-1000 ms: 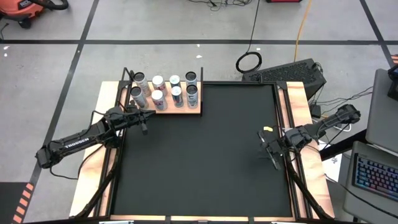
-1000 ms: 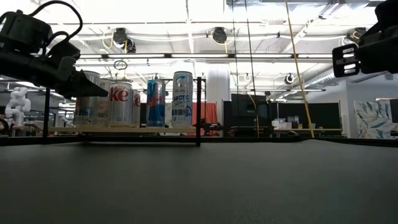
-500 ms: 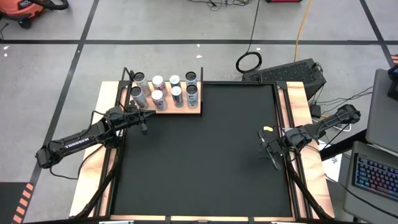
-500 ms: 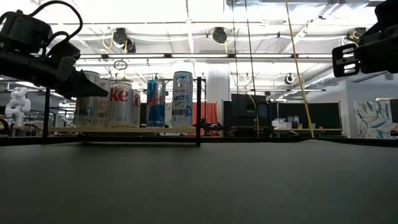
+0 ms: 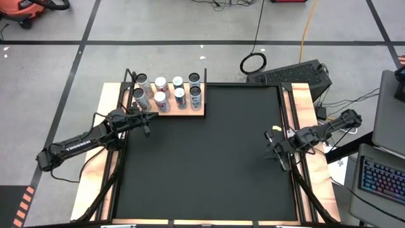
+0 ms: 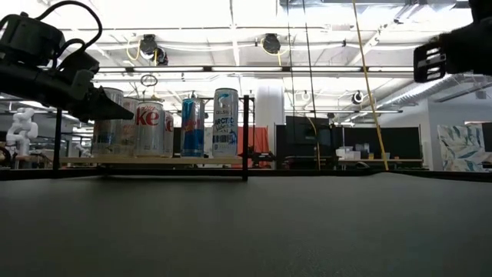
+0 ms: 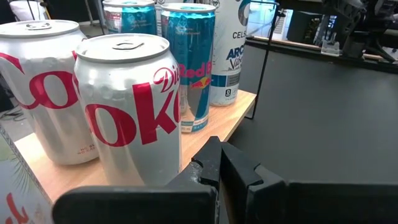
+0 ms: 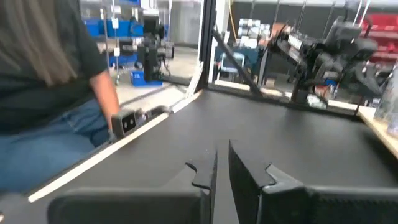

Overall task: Place canned beverage on shelf
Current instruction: Return to Home Position

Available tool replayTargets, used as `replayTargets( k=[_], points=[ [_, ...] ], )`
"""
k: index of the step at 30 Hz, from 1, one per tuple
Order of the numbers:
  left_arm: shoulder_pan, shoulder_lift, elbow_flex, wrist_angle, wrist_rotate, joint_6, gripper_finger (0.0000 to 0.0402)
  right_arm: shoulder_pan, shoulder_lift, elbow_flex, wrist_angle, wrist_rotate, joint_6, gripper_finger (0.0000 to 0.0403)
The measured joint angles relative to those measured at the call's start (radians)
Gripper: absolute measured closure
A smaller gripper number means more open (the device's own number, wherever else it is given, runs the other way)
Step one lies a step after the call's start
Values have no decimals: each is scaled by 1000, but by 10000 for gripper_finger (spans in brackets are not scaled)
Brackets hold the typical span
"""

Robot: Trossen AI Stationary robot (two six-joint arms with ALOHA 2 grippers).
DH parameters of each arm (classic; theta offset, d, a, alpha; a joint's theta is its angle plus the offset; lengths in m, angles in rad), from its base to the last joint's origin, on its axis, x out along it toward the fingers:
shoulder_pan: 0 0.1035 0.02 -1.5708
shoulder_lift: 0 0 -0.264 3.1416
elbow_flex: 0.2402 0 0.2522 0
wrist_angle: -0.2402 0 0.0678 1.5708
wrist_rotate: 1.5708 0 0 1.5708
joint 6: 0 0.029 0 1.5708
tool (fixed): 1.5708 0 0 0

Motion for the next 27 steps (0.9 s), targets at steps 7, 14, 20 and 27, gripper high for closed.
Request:
replayTargets(
  k=[7, 14, 20, 27],
  points=[
    [0, 0, -1, 0, 0, 0, 391, 2, -140, 0, 6, 0, 0, 378],
    [0, 0, -1, 3, 0, 0, 391, 7, -137, 0, 32, -1, 0, 378],
    [0, 2, -1, -2, -8, 0, 391, -3, -137, 0, 3, 0, 0, 378],
    [0, 2, -1, -2, -9, 0, 391, -42, -137, 0, 1, 0, 0, 378]
  ],
)
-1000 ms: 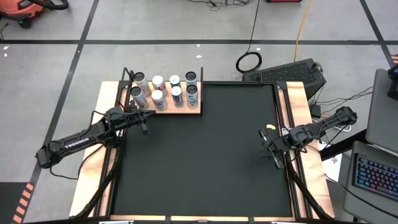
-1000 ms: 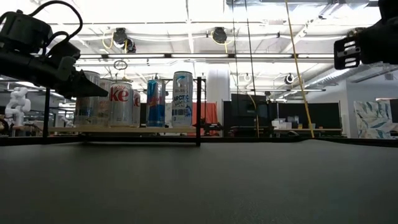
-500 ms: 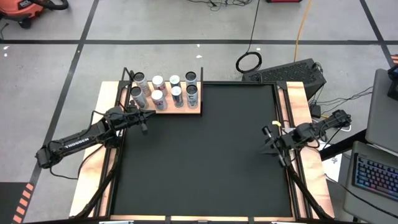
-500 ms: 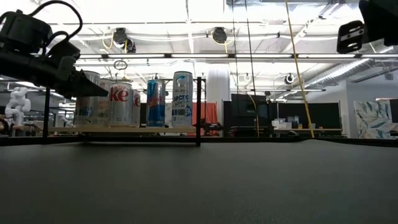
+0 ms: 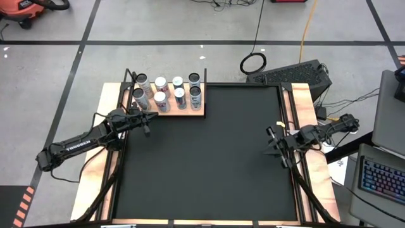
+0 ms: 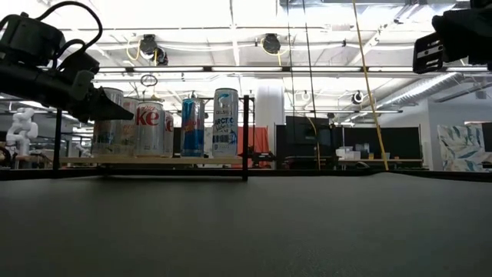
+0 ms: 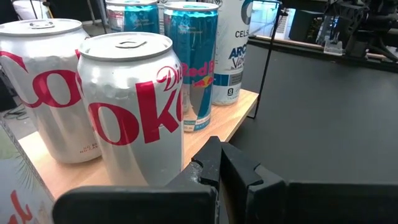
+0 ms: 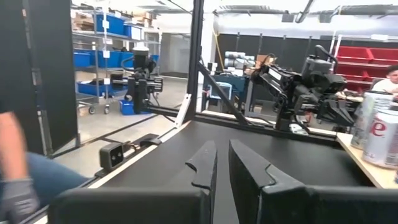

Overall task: Place canned beverage on shelf
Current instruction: Return to Home Position

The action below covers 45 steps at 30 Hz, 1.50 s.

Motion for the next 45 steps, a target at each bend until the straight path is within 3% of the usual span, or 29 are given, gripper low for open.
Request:
replayTargets(
  k=[8, 45],
  points=[
    [0, 0, 0, 0, -1, 0, 391, -44, 0, 0, 0, 0, 0, 378],
    [0, 0, 0, 0, -1, 0, 391, -44, 0, 0, 0, 0, 0, 378]
  ],
)
